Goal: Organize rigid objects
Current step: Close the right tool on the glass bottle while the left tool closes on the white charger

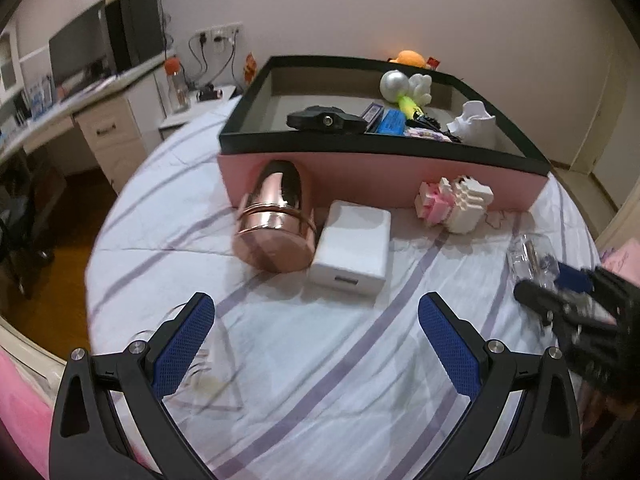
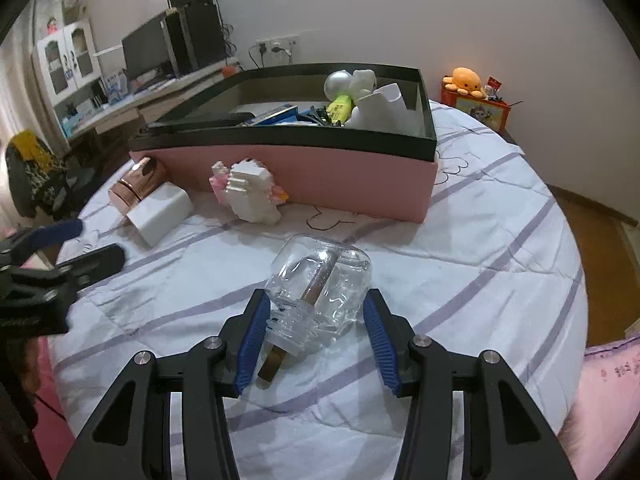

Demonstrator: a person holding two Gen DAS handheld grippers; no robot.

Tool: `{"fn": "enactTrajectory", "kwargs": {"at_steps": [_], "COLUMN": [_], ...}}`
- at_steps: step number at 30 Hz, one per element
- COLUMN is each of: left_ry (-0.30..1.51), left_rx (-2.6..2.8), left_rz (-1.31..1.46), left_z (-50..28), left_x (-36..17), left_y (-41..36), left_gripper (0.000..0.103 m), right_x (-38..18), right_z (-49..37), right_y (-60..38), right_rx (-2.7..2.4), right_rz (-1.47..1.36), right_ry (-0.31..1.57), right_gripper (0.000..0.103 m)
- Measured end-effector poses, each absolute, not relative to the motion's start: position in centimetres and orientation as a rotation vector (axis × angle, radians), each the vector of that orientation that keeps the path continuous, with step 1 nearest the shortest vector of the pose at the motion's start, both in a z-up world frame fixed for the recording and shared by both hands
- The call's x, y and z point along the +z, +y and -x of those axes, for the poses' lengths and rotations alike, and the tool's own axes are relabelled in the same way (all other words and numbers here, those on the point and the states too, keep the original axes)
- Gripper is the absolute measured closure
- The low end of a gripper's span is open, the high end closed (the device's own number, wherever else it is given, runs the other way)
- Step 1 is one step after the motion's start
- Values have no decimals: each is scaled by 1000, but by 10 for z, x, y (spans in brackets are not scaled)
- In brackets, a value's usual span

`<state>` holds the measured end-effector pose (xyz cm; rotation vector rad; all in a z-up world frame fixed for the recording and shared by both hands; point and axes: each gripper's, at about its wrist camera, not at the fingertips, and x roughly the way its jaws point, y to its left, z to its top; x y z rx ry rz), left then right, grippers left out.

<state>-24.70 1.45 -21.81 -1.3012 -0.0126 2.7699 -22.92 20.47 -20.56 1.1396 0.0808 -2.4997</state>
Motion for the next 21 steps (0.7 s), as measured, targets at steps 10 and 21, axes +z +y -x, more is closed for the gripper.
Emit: {"fn": "enactTrajectory", "kwargs": {"at_steps": [10,21], "left_ry": [-10,42], "left_rx": [2705,2672], "left_rz": [1359,1317], "left_z": [271,264], "left_x": [-228,-224], "left_y": [30,23], "left_gripper": [22,60], "right_x": [-208,-209], "right_z": [234,229], "right_y": [204,203], "right_rx": [-2483,-2483], "right_rz": [-1108,-1102], "right_ry": [62,69], "right_gripper": [53,51]}}
